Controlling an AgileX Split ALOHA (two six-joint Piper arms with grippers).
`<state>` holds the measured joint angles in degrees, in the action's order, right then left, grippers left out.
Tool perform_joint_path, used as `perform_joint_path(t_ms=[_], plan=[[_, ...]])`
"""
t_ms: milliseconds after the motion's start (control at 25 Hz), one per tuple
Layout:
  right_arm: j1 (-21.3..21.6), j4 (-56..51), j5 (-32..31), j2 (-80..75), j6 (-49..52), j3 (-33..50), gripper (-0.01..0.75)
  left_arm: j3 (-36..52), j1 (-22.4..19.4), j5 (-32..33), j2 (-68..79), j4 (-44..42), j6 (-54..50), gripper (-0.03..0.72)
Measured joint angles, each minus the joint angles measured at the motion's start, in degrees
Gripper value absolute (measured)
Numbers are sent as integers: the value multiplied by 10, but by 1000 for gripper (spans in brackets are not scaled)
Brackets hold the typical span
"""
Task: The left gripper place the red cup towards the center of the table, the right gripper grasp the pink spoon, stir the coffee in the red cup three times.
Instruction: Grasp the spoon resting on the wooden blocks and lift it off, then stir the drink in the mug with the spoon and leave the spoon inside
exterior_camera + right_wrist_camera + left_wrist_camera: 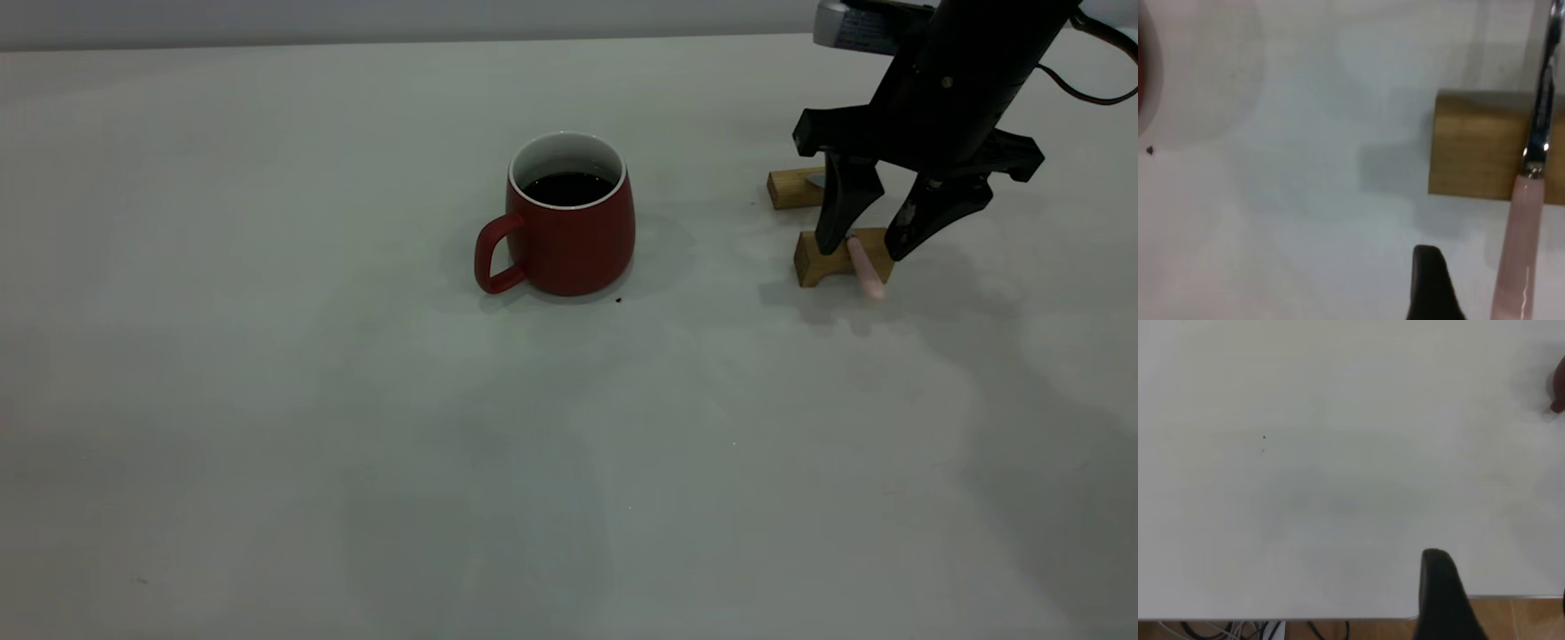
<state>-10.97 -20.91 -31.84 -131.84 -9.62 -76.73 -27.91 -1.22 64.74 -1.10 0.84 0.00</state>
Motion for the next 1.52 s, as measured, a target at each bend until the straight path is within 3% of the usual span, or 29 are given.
perform_joint_path(t_ms=[480,560,760,1000,1320,1520], plan=[[0,0,15,-58,-8,0,514,0,0,0,0,0,0,500],[0,0,18,-58,-11,0,458,0,0,0,0,0,0,500],[0,1,23,-57,-13,-1,117,0,0,0,0,0,0,500],[0,-20,-46,7,-11,-1,122,0,0,0,0,0,0,500],[0,-345,-206,78,4,-1,122,0,0,0,0,0,0,500],[-2,-579,-244,55,10,-1,122,0,0,0,0,0,0,500]])
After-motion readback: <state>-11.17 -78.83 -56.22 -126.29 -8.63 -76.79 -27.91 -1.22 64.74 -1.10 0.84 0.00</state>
